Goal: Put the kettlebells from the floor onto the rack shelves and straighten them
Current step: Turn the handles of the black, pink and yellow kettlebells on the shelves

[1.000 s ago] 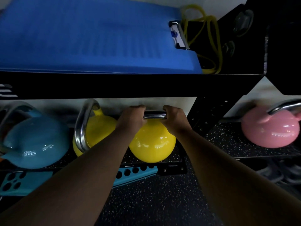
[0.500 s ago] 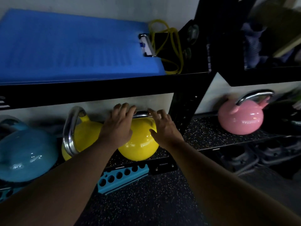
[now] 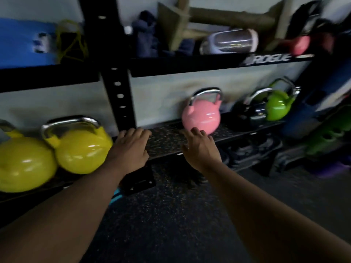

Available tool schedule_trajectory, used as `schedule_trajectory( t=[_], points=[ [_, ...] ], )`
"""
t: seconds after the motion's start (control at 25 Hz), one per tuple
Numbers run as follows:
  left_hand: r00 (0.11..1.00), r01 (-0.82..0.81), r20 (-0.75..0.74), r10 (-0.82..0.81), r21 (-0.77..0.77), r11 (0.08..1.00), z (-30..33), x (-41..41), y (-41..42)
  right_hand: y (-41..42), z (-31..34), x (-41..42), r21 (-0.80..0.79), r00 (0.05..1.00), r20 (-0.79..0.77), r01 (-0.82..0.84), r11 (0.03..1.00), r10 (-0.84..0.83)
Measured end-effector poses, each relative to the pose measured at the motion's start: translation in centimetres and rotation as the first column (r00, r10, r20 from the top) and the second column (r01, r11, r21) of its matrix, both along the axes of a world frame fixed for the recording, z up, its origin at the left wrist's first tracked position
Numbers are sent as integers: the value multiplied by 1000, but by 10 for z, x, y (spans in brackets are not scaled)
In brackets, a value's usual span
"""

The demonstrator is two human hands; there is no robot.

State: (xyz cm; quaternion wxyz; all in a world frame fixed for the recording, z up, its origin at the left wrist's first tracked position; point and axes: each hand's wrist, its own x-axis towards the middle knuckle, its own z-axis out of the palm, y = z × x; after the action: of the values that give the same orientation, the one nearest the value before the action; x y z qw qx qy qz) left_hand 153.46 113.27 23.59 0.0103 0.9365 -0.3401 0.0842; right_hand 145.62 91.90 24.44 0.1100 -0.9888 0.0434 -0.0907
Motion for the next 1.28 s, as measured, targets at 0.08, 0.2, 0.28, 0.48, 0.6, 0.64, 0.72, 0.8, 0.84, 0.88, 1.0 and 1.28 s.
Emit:
schedule_trajectory(
  t=[0.08, 0.2, 0.28, 0.48, 0.6, 0.64, 0.72, 0.8, 0.84, 0.88, 1.0, 1.28],
  points=[
    [998, 44, -45, -46, -39, 998, 8, -27, -72, -64, 12, -35, -53, 998, 10, 69, 996, -68],
    [996, 84, -33, -86, -45, 995, 21, -49, -155, -139, 22, -70, -108, 991, 4, 135, 985, -135],
    [995, 96, -24, -98, -51, 994, 27, -53, -200, -182, 21, -81, -114, 983, 0, 181, 977, -182],
    [988, 128, -75, -133, -65, 990, 24, -26, -293, -278, 7, -50, -112, 978, -2, 205, 972, -207],
    [986, 134, -95, -138, -54, 990, 16, 15, -353, -337, 1, 1, -115, 973, 9, 228, 967, -229],
    [985, 134, -100, -139, -55, 989, 15, 32, -373, -358, 0, 20, -109, 971, 12, 237, 965, -237],
    [987, 110, -112, -116, -58, 992, 10, 61, -407, -395, 1, 55, -92, 969, 15, 246, 965, -245],
    [991, 67, -113, -73, -53, 996, 4, 82, -441, -431, 3, 82, -70, 962, 32, 271, 960, -270],
    [992, 37, -116, -44, -55, 998, 0, 88, -455, -444, 2, 92, -72, 964, 26, 265, 961, -264],
    [994, 14, -110, -21, -61, 998, -4, 93, -469, -455, -2, 101, -82, 969, 14, 248, 965, -248],
    [993, -59, -104, 48, -111, 992, -11, 109, -523, -494, -14, 131, -90, 987, 19, 162, 983, -161],
    [965, -233, -169, 202, -190, 954, -29, 143, -622, -563, -39, 183, -86, 1000, -21, 16, 996, -18]
  ],
)
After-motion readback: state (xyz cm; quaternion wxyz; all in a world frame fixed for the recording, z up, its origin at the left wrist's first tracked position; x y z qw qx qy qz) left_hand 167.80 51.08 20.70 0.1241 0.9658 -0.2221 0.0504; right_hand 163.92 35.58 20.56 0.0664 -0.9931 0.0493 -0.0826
